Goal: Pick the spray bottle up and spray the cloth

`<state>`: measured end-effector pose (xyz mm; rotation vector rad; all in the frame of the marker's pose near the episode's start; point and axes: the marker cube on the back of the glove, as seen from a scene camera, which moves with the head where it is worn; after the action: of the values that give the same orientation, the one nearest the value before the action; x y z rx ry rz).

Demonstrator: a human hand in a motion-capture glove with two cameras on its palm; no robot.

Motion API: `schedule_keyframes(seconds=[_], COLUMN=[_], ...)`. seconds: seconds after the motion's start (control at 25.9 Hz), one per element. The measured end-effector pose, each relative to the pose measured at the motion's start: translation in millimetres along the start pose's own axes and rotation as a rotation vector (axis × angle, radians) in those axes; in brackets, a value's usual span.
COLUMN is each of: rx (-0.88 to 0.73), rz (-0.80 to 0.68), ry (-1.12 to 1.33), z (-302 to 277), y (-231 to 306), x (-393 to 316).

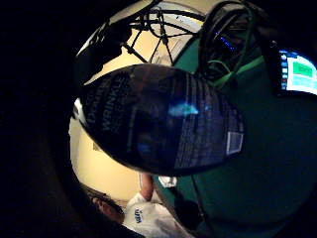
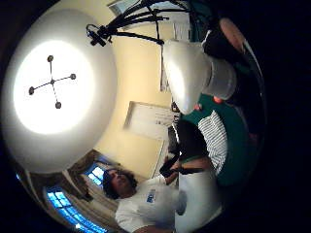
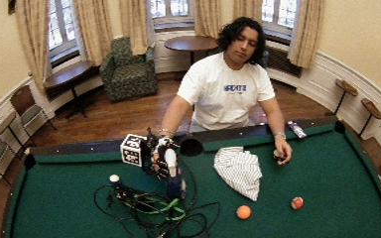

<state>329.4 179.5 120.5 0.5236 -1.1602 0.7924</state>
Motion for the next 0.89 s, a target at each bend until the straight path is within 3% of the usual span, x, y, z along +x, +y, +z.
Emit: schedule_keyframes(seconds=[0.89], rx=[-0.031], rz=[0.000], ry=[0.058], z=[28], y=[-38], x=[5])
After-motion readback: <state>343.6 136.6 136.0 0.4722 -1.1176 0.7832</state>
